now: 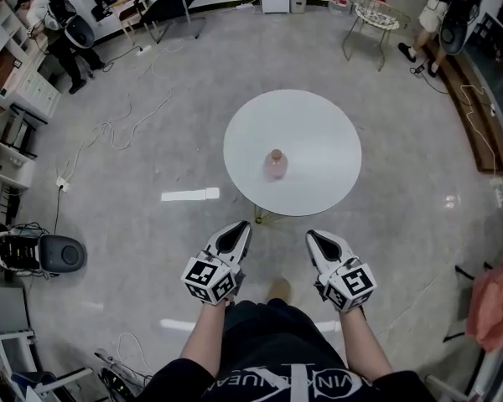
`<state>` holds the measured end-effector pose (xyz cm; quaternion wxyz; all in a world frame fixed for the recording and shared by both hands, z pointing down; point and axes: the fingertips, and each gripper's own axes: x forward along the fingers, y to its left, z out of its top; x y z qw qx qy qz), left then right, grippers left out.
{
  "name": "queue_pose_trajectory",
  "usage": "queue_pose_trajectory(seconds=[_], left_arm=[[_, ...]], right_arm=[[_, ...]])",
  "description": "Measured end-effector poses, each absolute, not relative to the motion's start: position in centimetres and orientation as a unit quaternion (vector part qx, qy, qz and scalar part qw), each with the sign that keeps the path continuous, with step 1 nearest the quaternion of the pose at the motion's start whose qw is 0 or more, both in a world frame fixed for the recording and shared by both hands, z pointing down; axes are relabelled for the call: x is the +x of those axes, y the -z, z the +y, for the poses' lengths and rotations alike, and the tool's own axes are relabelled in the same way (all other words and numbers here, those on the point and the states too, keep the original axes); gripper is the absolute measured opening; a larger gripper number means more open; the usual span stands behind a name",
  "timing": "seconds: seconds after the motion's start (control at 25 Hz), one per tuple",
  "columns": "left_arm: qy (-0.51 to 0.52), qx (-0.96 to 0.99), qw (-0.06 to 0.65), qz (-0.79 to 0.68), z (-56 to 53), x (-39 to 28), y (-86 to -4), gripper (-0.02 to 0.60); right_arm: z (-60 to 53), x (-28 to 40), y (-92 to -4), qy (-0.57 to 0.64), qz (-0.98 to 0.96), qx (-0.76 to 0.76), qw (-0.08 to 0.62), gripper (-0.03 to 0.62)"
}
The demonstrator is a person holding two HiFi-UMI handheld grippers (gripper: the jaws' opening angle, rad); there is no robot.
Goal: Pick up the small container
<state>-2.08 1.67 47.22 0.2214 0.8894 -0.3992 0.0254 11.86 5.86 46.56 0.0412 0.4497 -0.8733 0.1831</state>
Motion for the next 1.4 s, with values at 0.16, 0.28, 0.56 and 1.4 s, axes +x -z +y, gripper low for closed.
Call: queue_pose_trajectory(seconds=[0.16,0.28,0.56,1.4], left_arm=[[-0.020,0.891,0.229,-0.392,1.7,-0.6,-48.1,0.028],[-0.018,0.891,0.231,-0.390,1.2,-0.2,-48.7,0.028],[-0.020,0.895,0.235,-0.378,-2.2,-0.1,-50.6,0.028],[-0.093,0.923,0.219,-0.303,-11.3,2.5,-56.5,0.028]], right_arm=[[5.2,11.8,-48.2,-0.194,-0.878,0.435,0.048,0.006],[4.6,11.4,-49.1,-0.193,-0.884,0.422,0.059,0.006],[0.5,10.5,-50.1,-0.184,-0.891,0.408,0.081,0.008],[-10.7,8.7,-54.6,-0.164,-0.891,0.395,0.151,0.042]])
